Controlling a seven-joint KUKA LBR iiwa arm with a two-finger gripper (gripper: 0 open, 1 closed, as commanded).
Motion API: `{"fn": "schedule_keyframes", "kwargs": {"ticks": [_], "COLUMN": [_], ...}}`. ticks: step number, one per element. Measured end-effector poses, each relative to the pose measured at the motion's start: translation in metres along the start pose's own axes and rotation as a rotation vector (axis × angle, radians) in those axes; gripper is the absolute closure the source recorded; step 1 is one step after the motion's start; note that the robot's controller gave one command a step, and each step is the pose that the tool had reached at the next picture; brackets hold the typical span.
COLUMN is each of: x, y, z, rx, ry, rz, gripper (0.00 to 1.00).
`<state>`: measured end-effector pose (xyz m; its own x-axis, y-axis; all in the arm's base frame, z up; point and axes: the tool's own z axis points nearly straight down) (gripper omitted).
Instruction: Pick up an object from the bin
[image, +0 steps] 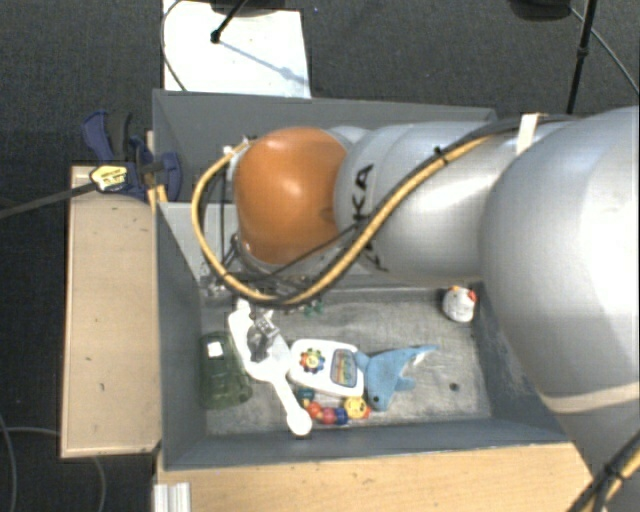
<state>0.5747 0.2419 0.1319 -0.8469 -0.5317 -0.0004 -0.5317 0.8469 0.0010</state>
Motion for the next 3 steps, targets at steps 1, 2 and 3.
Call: {"fn": "schedule_keyframes", "kwargs": {"ticks": [1,2,3], "x": [0.005,-0.009,-0.018], "y": [0.01,-0.001,0.004], "z": [0.01,0.061,0.058], "rx": [0.002,0.004,0.005], "ry": [-0.004,-0.001,-0.006], "rz": [-0.176,-0.434,-0.495], "gripper": [0.0,0.0,1.0]}}
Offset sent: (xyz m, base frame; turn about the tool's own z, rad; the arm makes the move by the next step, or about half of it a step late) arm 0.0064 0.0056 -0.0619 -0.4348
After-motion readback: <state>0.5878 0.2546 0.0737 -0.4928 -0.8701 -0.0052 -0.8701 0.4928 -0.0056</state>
